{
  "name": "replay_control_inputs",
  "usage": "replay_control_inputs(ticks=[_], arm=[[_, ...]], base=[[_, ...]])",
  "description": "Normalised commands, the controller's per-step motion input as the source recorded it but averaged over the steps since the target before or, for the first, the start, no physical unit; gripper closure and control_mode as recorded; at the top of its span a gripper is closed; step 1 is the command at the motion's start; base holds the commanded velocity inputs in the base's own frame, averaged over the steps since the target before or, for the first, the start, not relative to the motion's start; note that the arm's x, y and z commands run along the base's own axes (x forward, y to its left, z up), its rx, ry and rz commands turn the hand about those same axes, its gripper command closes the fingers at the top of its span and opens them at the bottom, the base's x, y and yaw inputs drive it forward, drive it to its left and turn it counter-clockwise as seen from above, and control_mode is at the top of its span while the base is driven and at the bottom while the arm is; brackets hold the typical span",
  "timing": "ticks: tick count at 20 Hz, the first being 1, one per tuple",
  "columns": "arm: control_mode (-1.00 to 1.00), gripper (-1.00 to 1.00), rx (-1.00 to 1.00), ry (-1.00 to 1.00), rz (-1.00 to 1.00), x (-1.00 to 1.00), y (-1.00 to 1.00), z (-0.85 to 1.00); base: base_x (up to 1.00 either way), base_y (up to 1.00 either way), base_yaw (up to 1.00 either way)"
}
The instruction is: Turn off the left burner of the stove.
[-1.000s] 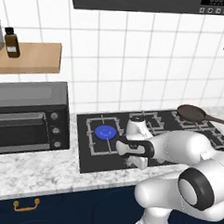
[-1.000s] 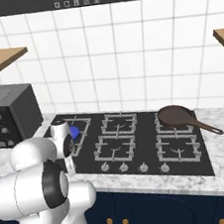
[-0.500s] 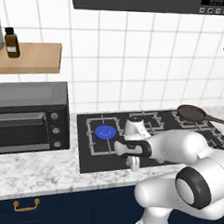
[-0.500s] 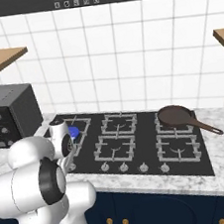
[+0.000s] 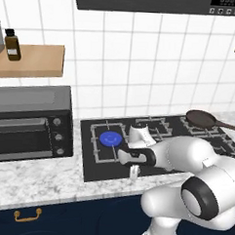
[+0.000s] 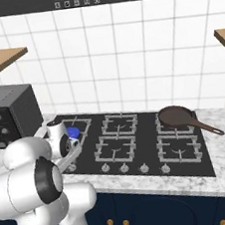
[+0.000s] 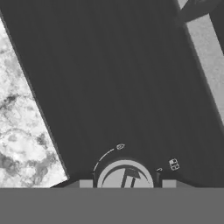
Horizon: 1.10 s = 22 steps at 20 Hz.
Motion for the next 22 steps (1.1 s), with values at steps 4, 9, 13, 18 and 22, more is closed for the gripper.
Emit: replay_control_inputs(ticks=[4, 9, 13, 18, 22], arm=[[-1.0, 1.0, 0.01, 0.0, -0.48, -0.2, 0.0, -0.2], [-1.0, 1.0, 0.02, -0.01, -0.48, -0.23, -0.02, -0.16], [-1.0, 1.0, 0.06, -0.02, -0.49, -0.23, -0.02, -0.12], [-1.0, 1.0, 0.06, 0.0, -0.5, -0.2, -0.01, -0.09], [-1.0, 1.0, 0.07, 0.0, -0.49, -0.22, -0.01, -0.07]], base=[[0.0, 0.0, 0.0], [0.0, 0.0, 0.0], [0.0, 0.0, 0.0], [0.0, 0.0, 0.0], [0.0, 0.0, 0.0]])
